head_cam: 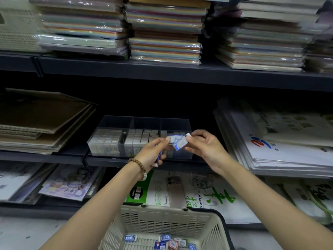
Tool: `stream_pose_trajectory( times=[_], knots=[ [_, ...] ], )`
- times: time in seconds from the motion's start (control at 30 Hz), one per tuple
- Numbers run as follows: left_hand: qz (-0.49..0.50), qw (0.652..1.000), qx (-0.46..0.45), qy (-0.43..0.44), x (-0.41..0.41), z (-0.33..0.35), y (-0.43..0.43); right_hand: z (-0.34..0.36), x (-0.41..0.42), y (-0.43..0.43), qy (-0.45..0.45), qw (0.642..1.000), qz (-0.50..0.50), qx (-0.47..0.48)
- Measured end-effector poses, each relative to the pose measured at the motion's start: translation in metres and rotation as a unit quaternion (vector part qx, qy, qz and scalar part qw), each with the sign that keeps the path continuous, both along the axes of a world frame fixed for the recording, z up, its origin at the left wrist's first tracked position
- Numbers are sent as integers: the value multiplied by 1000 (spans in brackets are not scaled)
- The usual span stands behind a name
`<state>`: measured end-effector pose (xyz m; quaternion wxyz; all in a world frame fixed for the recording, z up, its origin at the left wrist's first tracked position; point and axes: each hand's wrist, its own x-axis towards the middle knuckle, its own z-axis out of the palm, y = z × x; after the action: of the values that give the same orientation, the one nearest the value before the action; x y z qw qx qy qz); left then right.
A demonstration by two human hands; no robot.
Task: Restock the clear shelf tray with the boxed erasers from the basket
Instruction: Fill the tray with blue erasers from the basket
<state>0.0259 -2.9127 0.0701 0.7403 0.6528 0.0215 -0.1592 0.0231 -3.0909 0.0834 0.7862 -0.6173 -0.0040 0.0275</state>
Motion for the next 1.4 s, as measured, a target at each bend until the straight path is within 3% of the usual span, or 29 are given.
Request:
stream_pose_trajectory(
  times=[0.07, 0.17, 0.27, 0.37, 0.67, 0.8, 1.3, 1.4],
  knots=[
    [10, 1000, -12, 21, 5, 2, 1, 8, 9, -9, -25, 998, -2, -49],
    [47, 992, -101, 67, 16, 8, 4, 25, 28, -26, -87, 983, -2, -162],
    [33, 992, -106, 54, 26, 13, 9, 36, 47, -39, -139, 921, 31, -361],
    [28, 994, -96, 40, 31, 13, 12, 33, 61, -37, -138, 878, 85, -451],
    [3, 994, -110, 16, 30, 8, 10, 14, 74, -33, -97, 872, 142, -458],
    [10, 996, -82, -21, 29, 6, 10, 1, 67, -30, -110, 881, 115, -446],
    [16, 991, 74, -113, 20, 7, 11, -19, 44, -29, -209, 818, 66, -532],
    [19, 989, 67, -129, 22, 6, 8, -17, 42, -32, -188, 832, 76, -515]
  ],
)
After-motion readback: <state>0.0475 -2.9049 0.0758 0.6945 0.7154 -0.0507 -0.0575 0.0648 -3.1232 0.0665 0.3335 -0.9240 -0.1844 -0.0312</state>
